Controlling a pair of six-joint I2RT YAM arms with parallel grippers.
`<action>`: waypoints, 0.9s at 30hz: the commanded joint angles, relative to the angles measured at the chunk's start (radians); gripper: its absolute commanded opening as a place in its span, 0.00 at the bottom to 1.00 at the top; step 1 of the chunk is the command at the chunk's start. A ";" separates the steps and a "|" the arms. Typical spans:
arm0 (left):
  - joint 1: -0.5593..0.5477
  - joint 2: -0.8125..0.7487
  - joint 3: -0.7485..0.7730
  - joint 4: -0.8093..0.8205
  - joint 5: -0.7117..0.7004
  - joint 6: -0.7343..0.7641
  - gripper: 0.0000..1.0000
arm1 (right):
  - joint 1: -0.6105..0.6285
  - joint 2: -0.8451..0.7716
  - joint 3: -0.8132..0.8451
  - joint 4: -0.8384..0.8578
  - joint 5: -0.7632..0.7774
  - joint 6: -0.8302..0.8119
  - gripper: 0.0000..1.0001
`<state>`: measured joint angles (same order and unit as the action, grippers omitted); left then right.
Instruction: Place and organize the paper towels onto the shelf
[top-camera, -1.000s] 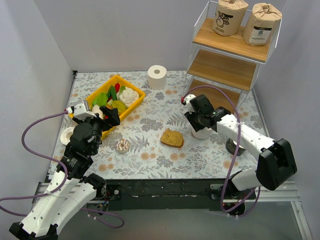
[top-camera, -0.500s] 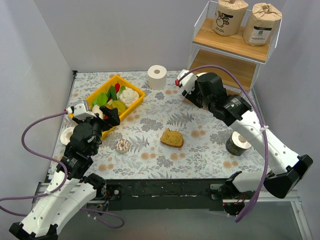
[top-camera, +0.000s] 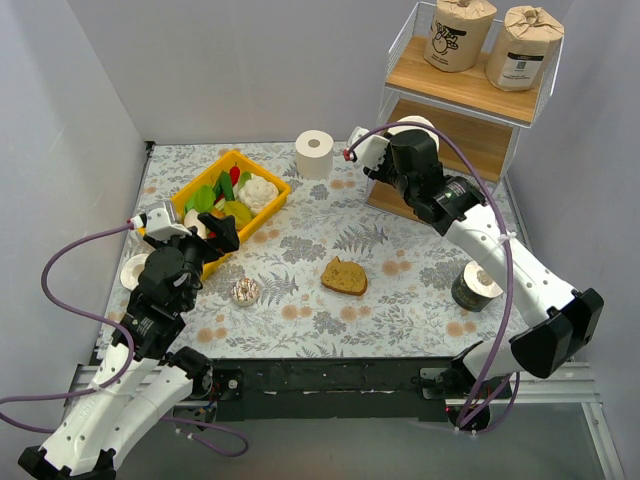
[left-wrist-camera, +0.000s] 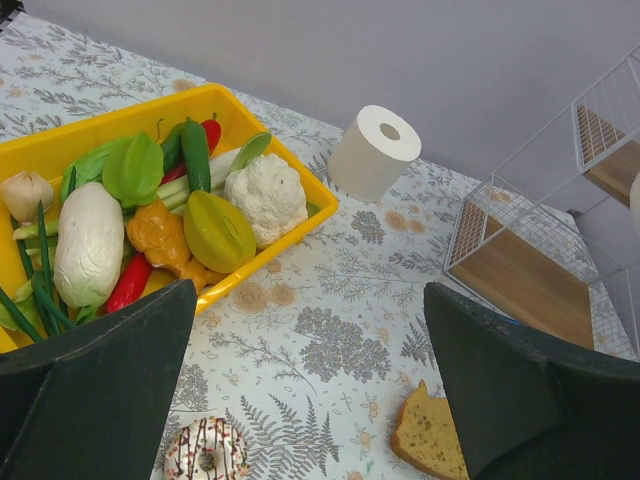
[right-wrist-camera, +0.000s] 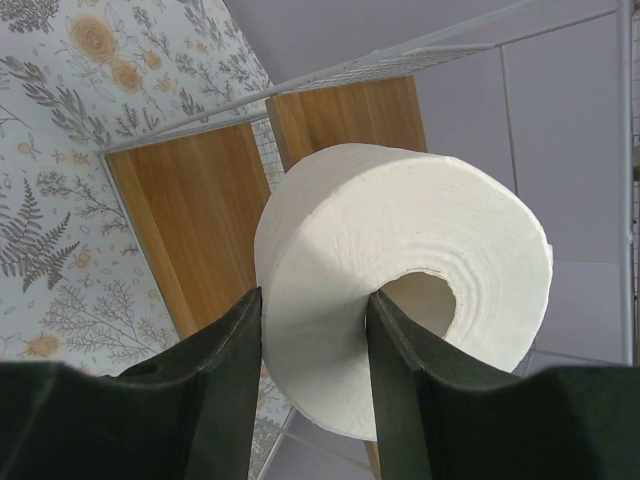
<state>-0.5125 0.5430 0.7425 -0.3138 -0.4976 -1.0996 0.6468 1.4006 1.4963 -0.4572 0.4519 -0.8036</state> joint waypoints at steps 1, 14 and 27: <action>0.003 -0.009 -0.009 0.001 -0.007 0.010 0.98 | -0.047 0.018 0.061 0.143 -0.025 -0.054 0.37; 0.003 -0.012 -0.008 -0.001 -0.006 0.010 0.98 | -0.099 0.110 0.142 0.181 -0.025 -0.104 0.39; 0.002 -0.009 -0.009 -0.001 -0.007 0.010 0.98 | -0.110 0.159 0.162 0.321 0.088 -0.238 0.52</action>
<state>-0.5125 0.5396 0.7425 -0.3138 -0.4976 -1.0996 0.5701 1.5604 1.6012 -0.3397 0.4156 -0.9176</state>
